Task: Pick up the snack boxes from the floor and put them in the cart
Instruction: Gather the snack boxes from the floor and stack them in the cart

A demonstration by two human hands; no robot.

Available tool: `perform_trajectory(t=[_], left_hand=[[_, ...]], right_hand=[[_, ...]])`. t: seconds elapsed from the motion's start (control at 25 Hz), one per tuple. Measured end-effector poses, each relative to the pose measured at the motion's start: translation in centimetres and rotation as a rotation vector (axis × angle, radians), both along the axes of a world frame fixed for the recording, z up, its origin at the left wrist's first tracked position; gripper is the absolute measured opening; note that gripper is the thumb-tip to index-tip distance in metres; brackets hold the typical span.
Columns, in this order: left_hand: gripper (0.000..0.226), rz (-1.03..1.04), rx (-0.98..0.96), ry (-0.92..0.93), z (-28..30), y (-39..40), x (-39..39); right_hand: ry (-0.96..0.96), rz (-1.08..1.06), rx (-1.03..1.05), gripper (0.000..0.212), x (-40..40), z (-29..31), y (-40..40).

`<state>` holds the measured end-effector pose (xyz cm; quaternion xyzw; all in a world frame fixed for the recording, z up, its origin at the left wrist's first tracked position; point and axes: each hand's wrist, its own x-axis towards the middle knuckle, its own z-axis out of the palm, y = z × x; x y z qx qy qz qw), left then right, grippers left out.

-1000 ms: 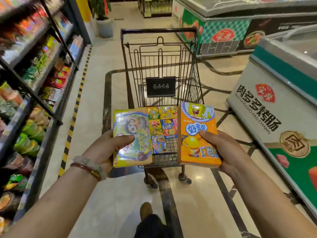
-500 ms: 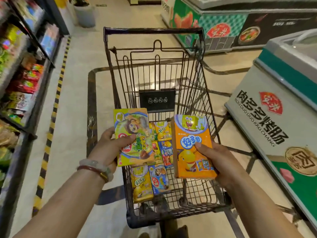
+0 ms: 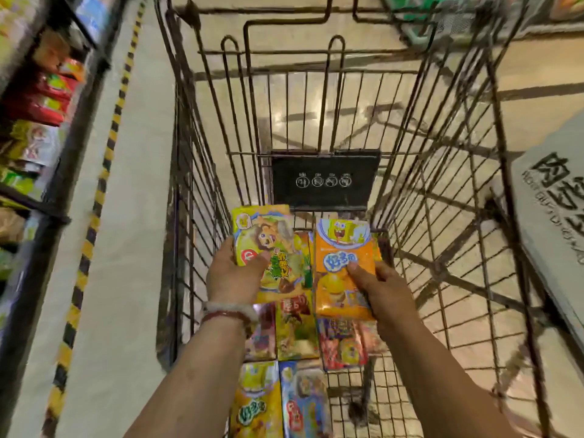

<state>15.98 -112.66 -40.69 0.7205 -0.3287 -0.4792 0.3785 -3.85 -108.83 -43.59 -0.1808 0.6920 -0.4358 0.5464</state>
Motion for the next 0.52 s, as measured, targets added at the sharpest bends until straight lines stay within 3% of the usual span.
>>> perform_trajectory(t=[0.04,0.12,0.16,0.28,0.36,0.4,0.52], left_hand=[[0.026,0.031,0.029,-0.050,-2.3,-1.1,-0.2],[0.029,0.071,0.073,-0.176,-6.4,-2.6,-0.7],[0.033,0.077,0.085,-0.251,-8.4,-3.0,-1.1],[0.051,0.080,0.121,-0.403,-12.9,-3.9,-1.6],[0.055,0.033,0.149,-0.491,-15.1,-4.5,-1.5],[0.054,-0.038,0.095,-0.593,-15.9,-4.6,-1.2],[0.049,-0.223,-0.128,-0.884,-18.3,-3.9,-0.7]], right_hand=[[0.043,-0.008,0.014,0.027,0.5,-2.3,-1.3],[0.170,0.030,0.042,0.063,1.7,-6.4,-3.4],[0.219,0.064,0.041,0.068,2.0,-8.5,-4.3],[0.345,0.165,0.020,0.028,2.6,-12.4,-5.8],[0.442,0.282,-0.009,0.018,2.9,-14.3,-6.6],[0.531,0.337,-0.041,0.018,3.1,-15.0,-6.7],[0.970,0.494,-0.078,0.054,3.8,-17.1,-6.6]])
